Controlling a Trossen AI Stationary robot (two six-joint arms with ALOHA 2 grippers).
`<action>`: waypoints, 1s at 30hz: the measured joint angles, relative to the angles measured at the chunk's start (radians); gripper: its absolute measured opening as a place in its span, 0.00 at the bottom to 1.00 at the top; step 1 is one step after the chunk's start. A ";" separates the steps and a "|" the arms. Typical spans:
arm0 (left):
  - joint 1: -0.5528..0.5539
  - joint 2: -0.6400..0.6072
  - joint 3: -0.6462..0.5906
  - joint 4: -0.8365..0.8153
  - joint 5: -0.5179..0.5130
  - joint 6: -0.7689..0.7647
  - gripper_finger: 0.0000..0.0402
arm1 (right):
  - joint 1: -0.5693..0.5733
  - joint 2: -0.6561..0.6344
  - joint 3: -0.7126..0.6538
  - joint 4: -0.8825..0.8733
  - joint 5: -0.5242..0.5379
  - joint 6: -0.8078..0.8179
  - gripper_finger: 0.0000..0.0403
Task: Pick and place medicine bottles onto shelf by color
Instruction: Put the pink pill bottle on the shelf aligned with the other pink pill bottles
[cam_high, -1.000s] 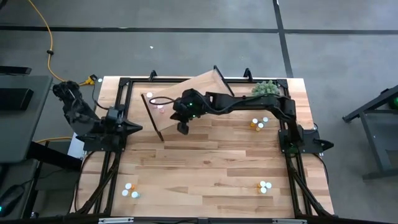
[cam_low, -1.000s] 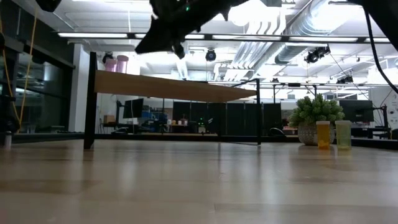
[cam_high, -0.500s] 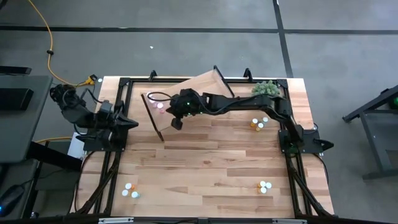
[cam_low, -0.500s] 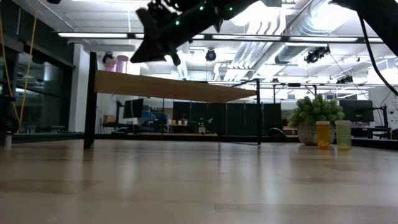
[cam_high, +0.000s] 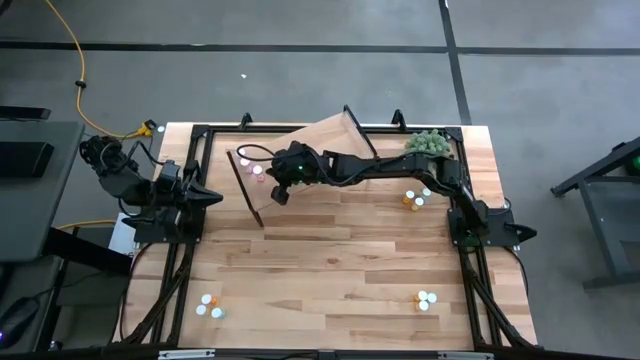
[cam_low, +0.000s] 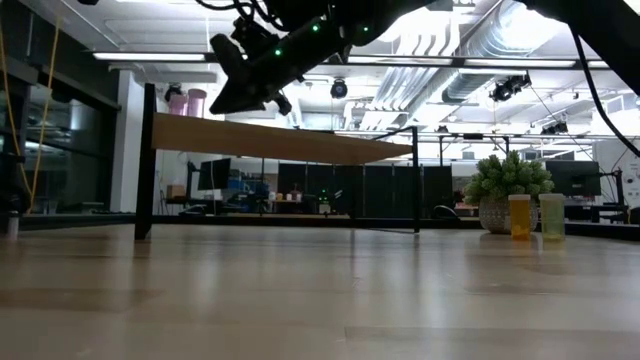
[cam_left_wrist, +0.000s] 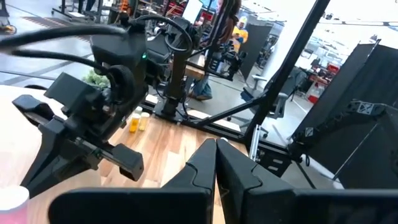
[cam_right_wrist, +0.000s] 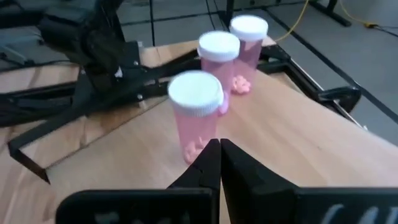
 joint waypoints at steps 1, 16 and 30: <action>0.000 0.000 0.000 -0.001 0.000 0.000 0.00 | 0.000 0.006 0.001 0.004 0.000 0.006 0.00; 0.000 0.000 0.000 -0.003 -0.008 0.000 0.00 | 0.000 0.022 -0.001 0.040 -0.041 0.042 0.00; 0.000 0.000 0.000 -0.006 -0.037 0.000 0.00 | 0.001 0.026 -0.001 0.087 -0.083 0.041 0.00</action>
